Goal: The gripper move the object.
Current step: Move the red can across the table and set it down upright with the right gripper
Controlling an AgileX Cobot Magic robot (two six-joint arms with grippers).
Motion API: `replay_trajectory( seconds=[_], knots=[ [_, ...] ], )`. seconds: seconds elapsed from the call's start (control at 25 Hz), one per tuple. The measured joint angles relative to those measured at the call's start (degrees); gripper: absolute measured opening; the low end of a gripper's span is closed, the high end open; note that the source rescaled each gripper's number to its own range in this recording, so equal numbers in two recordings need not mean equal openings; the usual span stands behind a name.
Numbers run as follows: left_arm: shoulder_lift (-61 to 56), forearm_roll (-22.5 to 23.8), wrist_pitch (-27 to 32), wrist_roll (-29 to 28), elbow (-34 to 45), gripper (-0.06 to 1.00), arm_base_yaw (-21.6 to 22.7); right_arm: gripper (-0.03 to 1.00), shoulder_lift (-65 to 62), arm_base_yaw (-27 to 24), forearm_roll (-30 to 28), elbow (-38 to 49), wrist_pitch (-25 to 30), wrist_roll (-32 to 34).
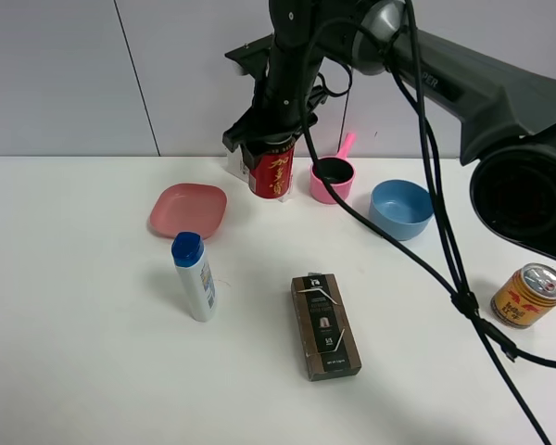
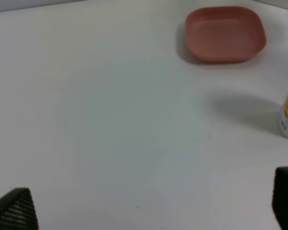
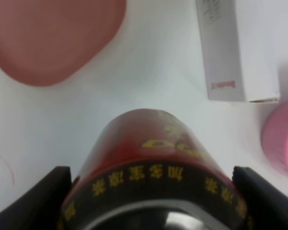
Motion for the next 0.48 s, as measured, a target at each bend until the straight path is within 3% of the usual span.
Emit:
replay_trajectory(
  seconds=[0.32, 0.48],
  knots=[
    [0.0, 0.0, 0.0, 0.0, 0.0, 1.00, 0.0, 0.00, -5.3, 0.0, -0.6, 0.5, 0.1, 1.5],
    [0.0, 0.0, 0.0, 0.0, 0.0, 1.00, 0.0, 0.00, -10.6, 0.2, 0.6, 5.6, 0.0, 1.8]
  ],
)
